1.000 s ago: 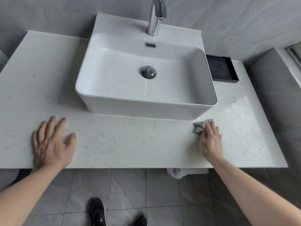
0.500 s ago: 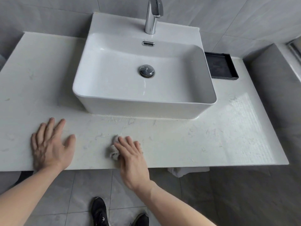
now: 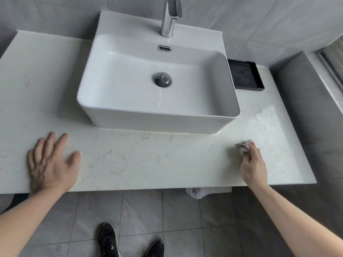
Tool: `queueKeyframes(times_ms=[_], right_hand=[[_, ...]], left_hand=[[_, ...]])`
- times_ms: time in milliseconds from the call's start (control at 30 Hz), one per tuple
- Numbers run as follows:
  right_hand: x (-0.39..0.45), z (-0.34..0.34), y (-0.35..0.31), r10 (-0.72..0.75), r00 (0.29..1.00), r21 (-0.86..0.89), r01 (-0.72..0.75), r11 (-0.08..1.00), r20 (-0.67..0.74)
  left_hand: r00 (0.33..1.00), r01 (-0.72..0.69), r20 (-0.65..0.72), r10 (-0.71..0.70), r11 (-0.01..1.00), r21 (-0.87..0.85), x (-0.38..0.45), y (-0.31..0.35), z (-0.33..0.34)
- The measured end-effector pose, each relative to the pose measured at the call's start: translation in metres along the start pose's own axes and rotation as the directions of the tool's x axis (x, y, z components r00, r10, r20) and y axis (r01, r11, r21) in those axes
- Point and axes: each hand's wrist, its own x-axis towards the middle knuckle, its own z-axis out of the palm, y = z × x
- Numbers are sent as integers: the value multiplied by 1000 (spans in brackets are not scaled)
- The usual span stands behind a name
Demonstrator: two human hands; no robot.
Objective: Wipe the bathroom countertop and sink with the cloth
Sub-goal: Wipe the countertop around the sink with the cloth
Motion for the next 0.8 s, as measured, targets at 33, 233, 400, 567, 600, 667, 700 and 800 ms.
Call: queueKeyframes(times_ms=[33, 233, 400, 567, 600, 667, 700, 800], right_hand=[[-3, 7, 9, 10, 1000, -66, -8, 998, 29], [-81, 70, -22, -79, 996, -148, 73, 986, -34], [-154, 120, -84, -337, 936, 11, 337, 941, 102], [-219, 157, -141, -559, 753, 316, 467, 826, 348], [-225, 156, -145, -583, 719, 384, 451, 806, 378], [-225, 145, -146, -552, 740, 493, 341, 801, 384], [-218, 136, -143, -499, 790, 539, 262, 801, 357], [-173, 94, -130, -309, 921, 618, 104, 779, 235]], left_hand=[[1000, 6, 1, -6, 1000, -4, 0, 1, -1], [1000, 4, -6, -4, 1000, -8, -1, 1, -1], [1000, -3, -15, 3, 1000, -16, -1, 0, 2], [1000, -14, -24, 14, 1000, -15, -2, -1, 0], [999, -16, -28, 16, 1000, -21, -2, 0, 0], [999, -16, -33, 15, 999, -31, -4, 0, -1], [999, -16, -35, 15, 999, -32, -4, 1, -2], [999, -22, -45, 21, 999, -26, -4, 1, -2]])
